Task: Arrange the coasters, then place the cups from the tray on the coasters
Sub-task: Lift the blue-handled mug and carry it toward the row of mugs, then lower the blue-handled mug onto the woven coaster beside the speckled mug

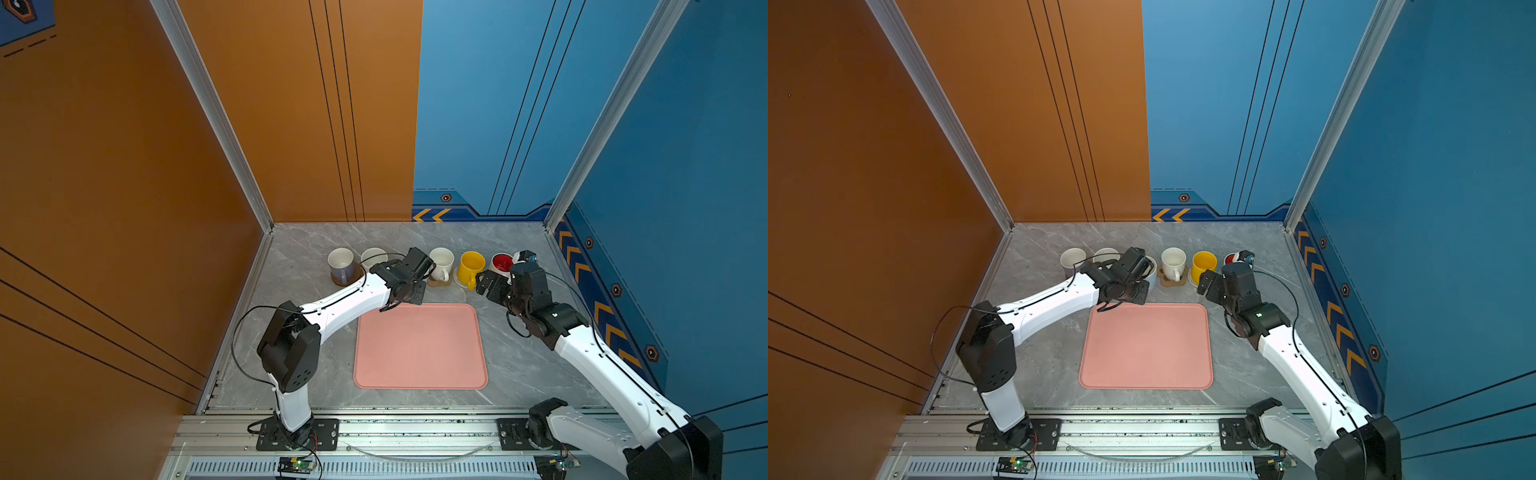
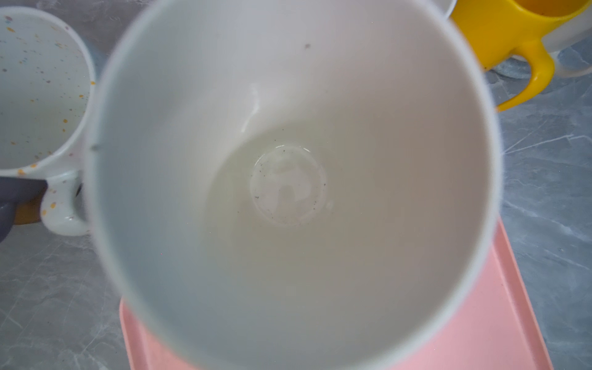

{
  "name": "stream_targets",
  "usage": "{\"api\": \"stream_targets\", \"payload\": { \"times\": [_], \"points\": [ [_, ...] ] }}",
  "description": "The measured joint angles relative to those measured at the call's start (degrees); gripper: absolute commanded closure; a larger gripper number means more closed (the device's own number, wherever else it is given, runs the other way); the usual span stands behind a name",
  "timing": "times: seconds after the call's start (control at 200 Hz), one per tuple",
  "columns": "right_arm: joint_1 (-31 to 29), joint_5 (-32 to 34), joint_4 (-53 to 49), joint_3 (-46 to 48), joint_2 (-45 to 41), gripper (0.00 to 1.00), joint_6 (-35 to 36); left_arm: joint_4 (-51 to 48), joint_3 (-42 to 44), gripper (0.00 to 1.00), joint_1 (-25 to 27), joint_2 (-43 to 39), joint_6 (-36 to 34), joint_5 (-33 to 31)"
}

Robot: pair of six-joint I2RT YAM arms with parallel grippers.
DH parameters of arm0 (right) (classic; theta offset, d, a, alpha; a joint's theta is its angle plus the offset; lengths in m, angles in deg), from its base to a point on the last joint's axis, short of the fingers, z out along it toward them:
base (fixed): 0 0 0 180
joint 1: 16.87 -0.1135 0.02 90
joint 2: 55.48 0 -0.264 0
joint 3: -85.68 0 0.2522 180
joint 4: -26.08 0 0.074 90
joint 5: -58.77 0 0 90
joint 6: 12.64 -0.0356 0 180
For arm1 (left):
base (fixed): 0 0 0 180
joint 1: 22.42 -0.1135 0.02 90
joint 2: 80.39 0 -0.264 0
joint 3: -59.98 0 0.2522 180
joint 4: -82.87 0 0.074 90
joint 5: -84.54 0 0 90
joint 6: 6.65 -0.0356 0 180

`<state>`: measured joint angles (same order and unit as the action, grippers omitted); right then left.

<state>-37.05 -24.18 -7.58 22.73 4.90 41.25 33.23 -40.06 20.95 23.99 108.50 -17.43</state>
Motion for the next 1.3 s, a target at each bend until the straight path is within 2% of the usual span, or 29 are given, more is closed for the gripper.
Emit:
{"api": "stream_targets", "payload": {
  "times": [0.661, 1.302],
  "points": [
    [0.26, -1.07, 1.64, 0.59, -0.04, 0.00, 1.84, -1.14, -7.76, 1.00, -3.63, 8.61, -1.01, -0.04],
    [0.28, -1.09, 2.56, 0.59, 1.49, 0.00, 2.32, 6.51, -7.08, 1.00, -3.80, 9.03, 0.20, -3.50]
  ]
}}
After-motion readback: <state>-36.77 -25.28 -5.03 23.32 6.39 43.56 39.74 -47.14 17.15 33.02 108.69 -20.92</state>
